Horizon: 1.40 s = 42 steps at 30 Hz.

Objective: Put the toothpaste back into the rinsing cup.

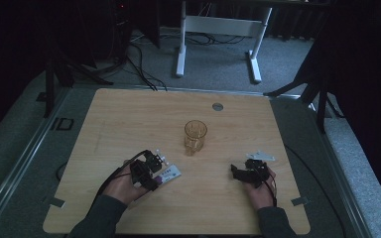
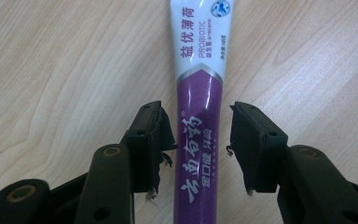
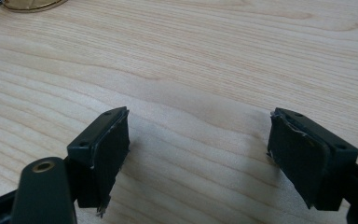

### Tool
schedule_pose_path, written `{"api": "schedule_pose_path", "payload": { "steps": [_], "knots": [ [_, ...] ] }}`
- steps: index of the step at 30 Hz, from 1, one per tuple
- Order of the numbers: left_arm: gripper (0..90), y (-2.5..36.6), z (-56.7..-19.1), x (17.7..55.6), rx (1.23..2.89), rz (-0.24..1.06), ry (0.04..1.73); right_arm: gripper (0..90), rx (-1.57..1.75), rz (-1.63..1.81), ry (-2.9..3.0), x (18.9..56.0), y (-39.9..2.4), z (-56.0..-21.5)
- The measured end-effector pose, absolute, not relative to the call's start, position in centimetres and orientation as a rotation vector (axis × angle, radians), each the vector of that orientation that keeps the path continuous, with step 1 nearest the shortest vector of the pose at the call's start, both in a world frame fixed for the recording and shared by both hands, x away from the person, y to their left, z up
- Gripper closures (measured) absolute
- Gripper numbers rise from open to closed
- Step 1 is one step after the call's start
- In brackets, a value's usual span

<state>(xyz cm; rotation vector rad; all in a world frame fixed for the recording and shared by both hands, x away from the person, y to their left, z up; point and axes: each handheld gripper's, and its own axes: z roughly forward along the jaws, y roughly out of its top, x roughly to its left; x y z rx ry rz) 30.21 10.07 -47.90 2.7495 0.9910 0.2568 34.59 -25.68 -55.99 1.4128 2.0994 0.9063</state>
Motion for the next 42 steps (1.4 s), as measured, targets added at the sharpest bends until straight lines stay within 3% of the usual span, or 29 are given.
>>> {"api": "schedule_pose_path", "payload": {
  "steps": [28,42],
  "knots": [
    [54.4,9.1,-49.6,30.9,2.849,0.214,0.996,20.5,1.413,0.906,2.099,34.6,-25.7,-56.0],
    [60.5,8.7,-50.6,31.6,2.884,0.164,1.017,20.5,1.413,0.906,2.099,34.6,-25.7,-56.0]
  ]
}}
